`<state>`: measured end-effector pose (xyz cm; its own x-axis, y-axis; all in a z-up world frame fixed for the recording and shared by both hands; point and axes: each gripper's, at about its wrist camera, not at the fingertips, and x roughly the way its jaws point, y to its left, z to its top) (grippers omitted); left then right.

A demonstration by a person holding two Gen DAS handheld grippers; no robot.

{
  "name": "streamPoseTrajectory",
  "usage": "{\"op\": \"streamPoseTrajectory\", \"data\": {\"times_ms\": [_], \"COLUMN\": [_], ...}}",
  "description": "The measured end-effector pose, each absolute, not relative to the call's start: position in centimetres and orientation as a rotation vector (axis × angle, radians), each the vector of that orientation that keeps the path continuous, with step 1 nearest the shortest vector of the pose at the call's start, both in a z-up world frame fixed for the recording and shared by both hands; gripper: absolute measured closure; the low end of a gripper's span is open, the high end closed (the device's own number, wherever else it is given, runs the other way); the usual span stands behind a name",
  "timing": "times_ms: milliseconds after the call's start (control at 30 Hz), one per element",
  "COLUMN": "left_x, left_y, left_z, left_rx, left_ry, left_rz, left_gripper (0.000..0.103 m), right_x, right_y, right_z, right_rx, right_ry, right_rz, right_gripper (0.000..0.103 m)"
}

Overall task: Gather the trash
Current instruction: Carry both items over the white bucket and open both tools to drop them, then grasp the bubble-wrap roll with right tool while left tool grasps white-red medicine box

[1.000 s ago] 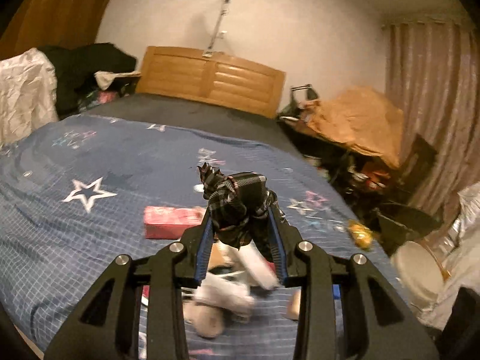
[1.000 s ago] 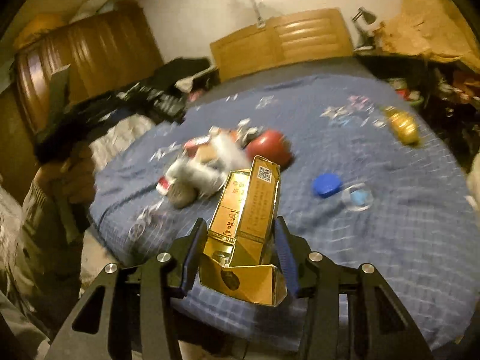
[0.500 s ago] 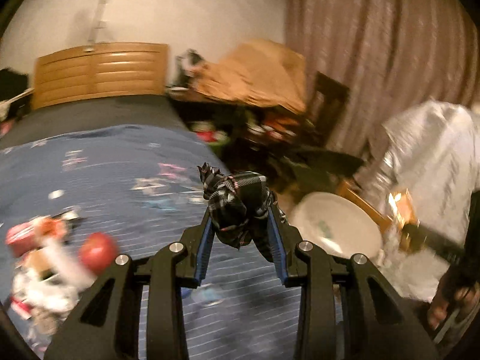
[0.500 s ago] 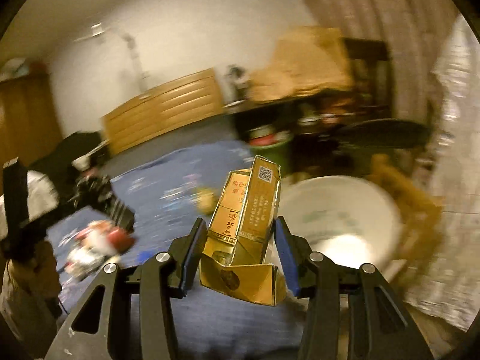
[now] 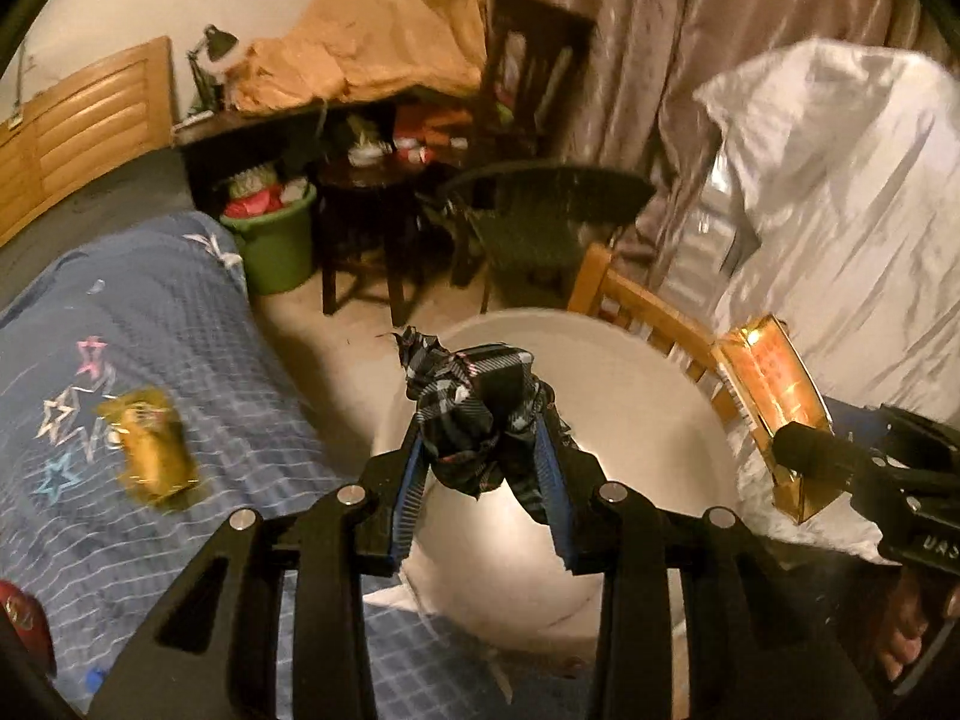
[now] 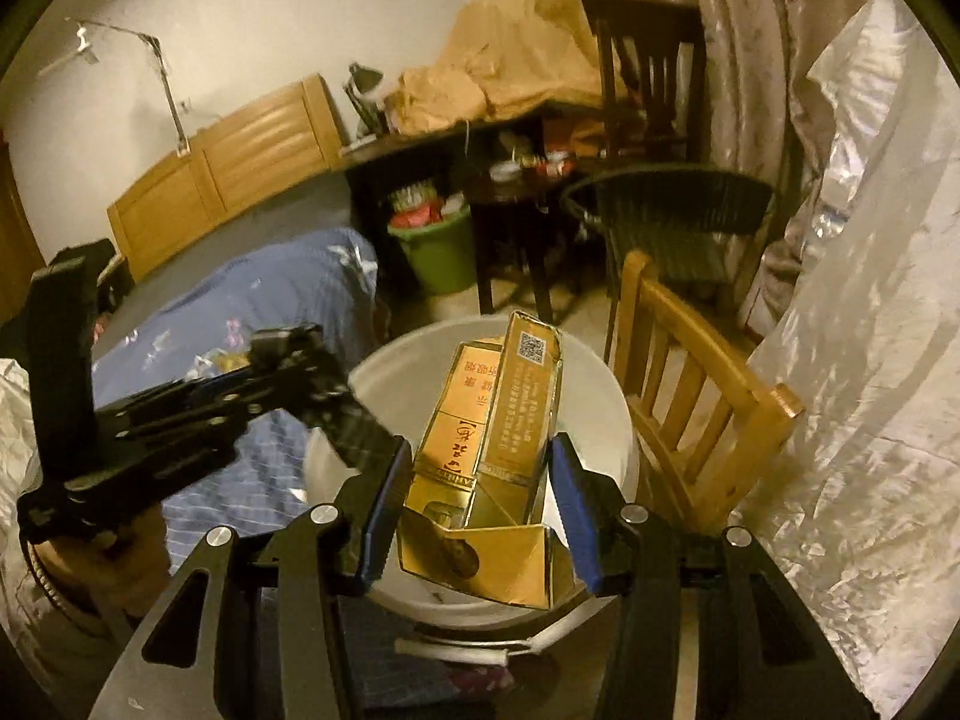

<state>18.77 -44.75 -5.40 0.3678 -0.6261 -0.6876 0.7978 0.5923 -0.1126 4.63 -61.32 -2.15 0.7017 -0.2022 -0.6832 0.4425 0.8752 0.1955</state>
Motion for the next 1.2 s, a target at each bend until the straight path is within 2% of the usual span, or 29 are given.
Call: {"op": "streamPoseTrajectory", "data": {"times_ms": [33, 167, 233, 267, 300, 667, 867, 1200], "left_x": [18.8, 19.2, 19.6, 19.9, 20.2, 20.0, 18.6, 15.5], "left_y": [-45.4, -46.2, -46.3, -46.0, -45.8, -43.0, -39.3, -28.2], "left_z": [-5.9, -7.0, -7.1, -7.1, -7.0, -5.8, -5.3, -3.6], "left_rx": [0.270, 0.297, 0.293, 0.285, 0.277, 0.233, 0.220, 0.188], "left_ry": [0.770, 0.784, 0.785, 0.783, 0.783, 0.734, 0.667, 0.466], "left_rz": [-0.926, -0.916, -0.904, -0.885, -0.878, -0.824, -0.714, -0.463], "left_gripper": [0.067, 0.051, 0.045, 0.044, 0.044, 0.044, 0.037, 0.020], "right_x": [5.1, 6.5, 7.2, 7.6, 7.8, 6.4, 3.3, -0.4], "right_y": [-61.6, -62.3, -62.5, -62.7, -62.9, -61.9, -58.1, -45.6], "right_z": [-2.9, -4.7, -5.1, -5.3, -5.4, -5.0, -3.5, -2.3], "right_rx": [0.367, 0.376, 0.375, 0.377, 0.376, 0.399, 0.362, 0.082], "right_ry": [0.718, 0.733, 0.738, 0.732, 0.729, 0.669, 0.543, 0.219], "right_rz": [-0.366, -0.344, -0.349, -0.343, -0.345, -0.358, -0.391, -0.434], "right_gripper": [0.054, 0.050, 0.042, 0.034, 0.030, 0.030, 0.028, 0.023]}}
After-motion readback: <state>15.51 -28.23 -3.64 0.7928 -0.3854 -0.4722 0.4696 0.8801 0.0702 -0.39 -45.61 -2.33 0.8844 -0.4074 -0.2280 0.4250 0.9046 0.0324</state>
